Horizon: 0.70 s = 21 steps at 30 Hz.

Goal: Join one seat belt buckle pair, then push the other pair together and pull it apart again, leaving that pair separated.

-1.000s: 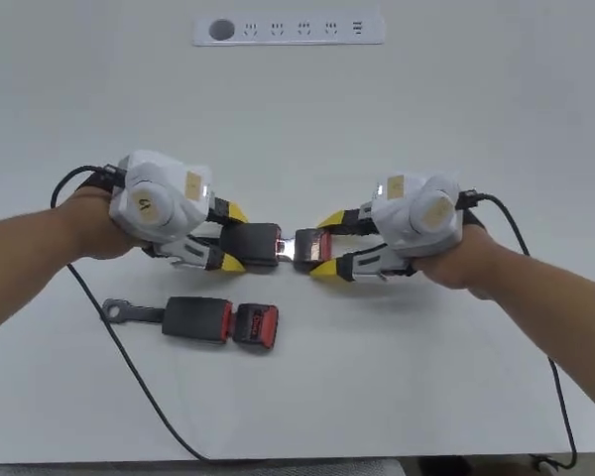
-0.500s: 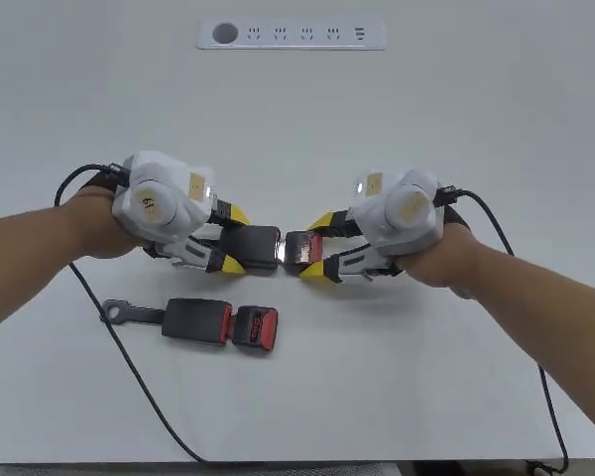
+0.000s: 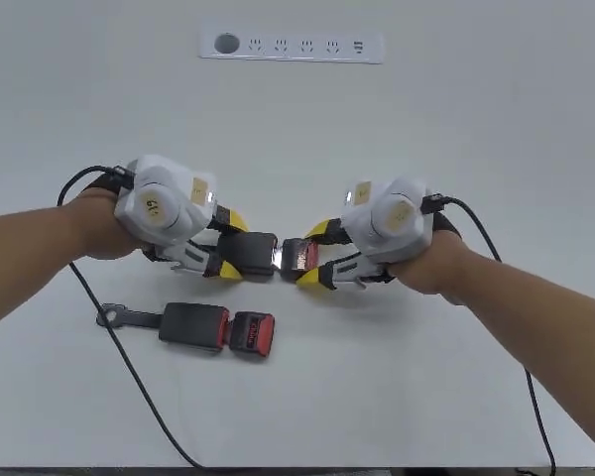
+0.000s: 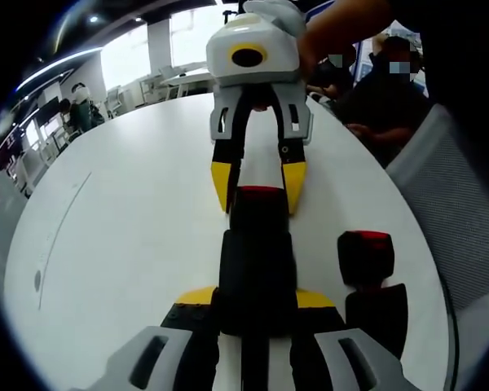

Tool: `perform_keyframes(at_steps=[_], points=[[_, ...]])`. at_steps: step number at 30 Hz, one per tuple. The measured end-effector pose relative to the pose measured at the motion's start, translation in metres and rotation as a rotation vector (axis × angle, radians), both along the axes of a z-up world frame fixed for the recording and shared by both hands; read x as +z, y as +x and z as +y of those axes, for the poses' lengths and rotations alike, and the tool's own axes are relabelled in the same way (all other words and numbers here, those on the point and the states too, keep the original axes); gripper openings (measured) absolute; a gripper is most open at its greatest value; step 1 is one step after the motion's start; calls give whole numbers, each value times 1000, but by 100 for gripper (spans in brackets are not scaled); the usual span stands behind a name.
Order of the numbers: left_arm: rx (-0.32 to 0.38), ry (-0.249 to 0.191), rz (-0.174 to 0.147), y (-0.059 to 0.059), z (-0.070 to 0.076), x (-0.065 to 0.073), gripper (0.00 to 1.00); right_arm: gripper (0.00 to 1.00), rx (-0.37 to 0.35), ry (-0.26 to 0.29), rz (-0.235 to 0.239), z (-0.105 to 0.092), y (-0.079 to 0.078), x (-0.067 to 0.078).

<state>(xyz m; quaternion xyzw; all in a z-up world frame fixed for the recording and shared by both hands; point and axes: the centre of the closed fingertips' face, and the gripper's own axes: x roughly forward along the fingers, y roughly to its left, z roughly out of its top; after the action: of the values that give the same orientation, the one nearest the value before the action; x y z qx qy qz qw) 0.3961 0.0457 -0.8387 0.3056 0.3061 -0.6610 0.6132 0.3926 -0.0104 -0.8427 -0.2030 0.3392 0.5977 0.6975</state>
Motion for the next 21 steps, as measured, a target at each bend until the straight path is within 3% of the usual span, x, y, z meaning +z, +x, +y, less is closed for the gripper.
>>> perform_keyframes(at_steps=[17,21], points=[[-15,1,1,-1,1,0,34,33,5,-9,2,-1,-2,0],[-10,2,1,-1,1,0,34,33,-7,-19,2,-9,-5,0]])
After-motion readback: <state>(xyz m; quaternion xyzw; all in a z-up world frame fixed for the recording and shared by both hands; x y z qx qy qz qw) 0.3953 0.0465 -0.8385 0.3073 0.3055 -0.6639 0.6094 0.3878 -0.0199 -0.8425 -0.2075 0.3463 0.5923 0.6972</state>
